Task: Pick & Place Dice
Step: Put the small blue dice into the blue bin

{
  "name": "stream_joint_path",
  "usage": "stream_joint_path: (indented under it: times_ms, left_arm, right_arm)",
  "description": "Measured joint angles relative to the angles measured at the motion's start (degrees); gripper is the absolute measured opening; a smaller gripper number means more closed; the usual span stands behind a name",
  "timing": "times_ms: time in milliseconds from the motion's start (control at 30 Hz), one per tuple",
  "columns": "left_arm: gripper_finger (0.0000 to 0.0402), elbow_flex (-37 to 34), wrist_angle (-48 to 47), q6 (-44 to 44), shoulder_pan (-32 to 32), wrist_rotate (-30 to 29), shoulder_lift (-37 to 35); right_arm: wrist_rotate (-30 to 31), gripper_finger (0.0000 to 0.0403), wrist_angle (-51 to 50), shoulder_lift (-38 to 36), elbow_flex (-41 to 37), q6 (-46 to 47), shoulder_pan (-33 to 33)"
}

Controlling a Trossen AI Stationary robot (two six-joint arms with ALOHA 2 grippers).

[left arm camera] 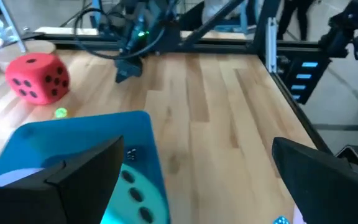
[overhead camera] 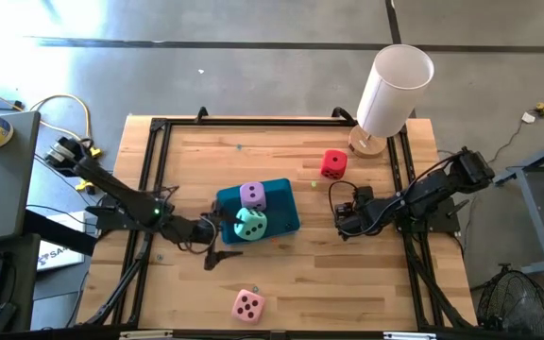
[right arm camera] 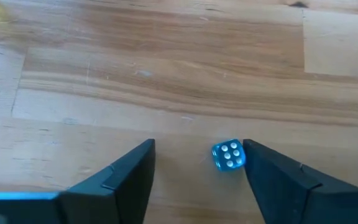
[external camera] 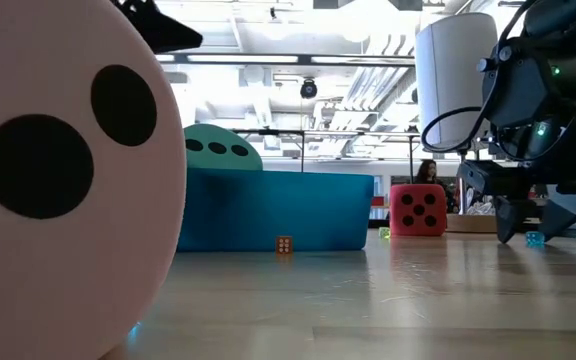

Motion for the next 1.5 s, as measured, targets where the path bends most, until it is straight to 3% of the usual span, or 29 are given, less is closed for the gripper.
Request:
stream_joint_path:
  times_ms: [300,633,900,1200,1500]
  left_arm:
    - [0.04,0.0,22.64,1.84,-2.02,0.02,13.36]
    - [0.04,0.0,30.16,4.07,-2.17,-0.03,23.84]
    - [0.04,0.0,32.96,3.97,-2.32,-0.02,25.35]
    - [0.04,0.0,33.0,3.94,-2.28,-0.04,25.35]
    - [0.04,0.0,32.98,3.95,-2.28,-0.04,25.35]
  right_arm:
    - [-0.8,0.0169,0.4,-0.04,0.04,-0.3,0.04]
    - [-0.96,0.0096,0.95,-0.04,0.04,-4.05,0.02]
    - [-0.74,0.0042,1.84,-0.04,0.04,-8.7,0.04]
    - [-0.05,0.0046,1.28,0.1,1.63,-14.44,1.33]
    - [11.91,0.0041,3.05,0.09,13.14,-26.63,5.96]
